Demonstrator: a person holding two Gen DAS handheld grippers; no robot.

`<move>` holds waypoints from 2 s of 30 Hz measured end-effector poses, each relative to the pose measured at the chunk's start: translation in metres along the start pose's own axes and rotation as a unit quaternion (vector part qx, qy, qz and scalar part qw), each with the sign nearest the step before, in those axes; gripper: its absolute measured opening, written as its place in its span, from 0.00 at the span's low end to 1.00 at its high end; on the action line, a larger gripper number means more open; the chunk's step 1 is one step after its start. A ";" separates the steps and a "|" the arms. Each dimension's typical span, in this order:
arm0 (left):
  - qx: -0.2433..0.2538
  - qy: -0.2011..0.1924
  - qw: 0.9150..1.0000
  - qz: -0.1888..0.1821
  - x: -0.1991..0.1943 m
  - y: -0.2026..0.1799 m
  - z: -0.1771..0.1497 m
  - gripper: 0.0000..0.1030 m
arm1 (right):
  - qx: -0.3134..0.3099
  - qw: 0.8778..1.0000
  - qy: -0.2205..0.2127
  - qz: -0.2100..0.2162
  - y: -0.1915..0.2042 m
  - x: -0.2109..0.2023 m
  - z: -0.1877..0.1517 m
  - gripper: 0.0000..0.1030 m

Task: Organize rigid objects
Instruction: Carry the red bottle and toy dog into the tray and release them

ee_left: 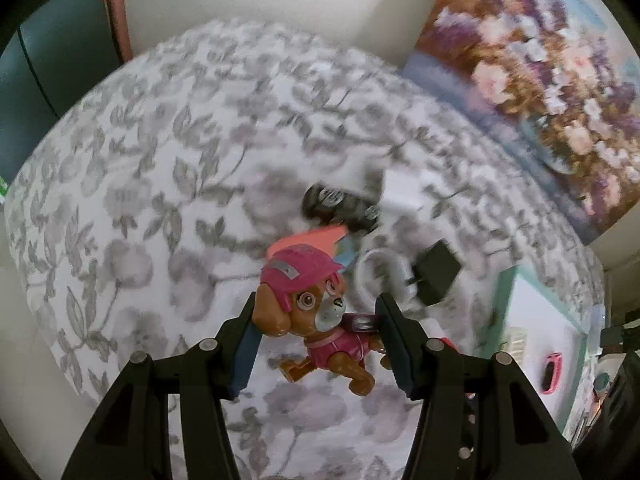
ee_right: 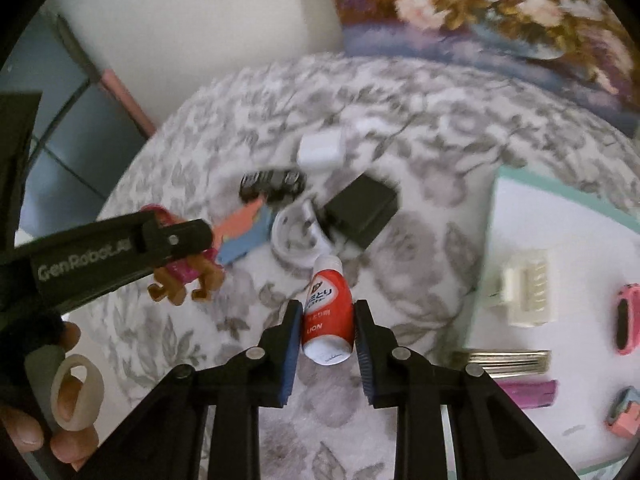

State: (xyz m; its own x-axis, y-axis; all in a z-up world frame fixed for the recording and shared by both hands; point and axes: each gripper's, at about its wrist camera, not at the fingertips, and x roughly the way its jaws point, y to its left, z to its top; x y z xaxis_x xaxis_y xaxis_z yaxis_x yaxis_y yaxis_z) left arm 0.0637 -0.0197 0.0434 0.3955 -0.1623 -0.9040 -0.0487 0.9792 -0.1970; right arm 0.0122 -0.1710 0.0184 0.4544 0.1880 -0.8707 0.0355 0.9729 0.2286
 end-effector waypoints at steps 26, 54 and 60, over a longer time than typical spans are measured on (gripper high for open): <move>0.262 0.021 0.962 -0.065 -0.005 -0.217 -0.100 0.56 | 0.275 0.951 -0.041 -0.132 -0.223 -0.093 -0.048 0.27; 0.197 0.042 0.979 -0.019 0.022 -0.171 -0.067 0.82 | 0.224 0.964 -0.035 -0.142 -0.198 -0.087 -0.032 0.71; 0.170 0.041 0.985 -0.001 0.029 -0.151 -0.056 0.89 | 0.215 0.966 -0.032 -0.138 -0.192 -0.078 -0.032 0.90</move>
State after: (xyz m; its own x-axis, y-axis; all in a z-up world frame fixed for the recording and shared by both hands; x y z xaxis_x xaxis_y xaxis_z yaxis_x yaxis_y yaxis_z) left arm 0.0313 -0.1794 0.0260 0.3190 -0.1607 -0.9340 0.2678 0.9606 -0.0738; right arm -0.0587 -0.3684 0.0287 0.4276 -0.0920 -0.8993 0.5240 0.8359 0.1636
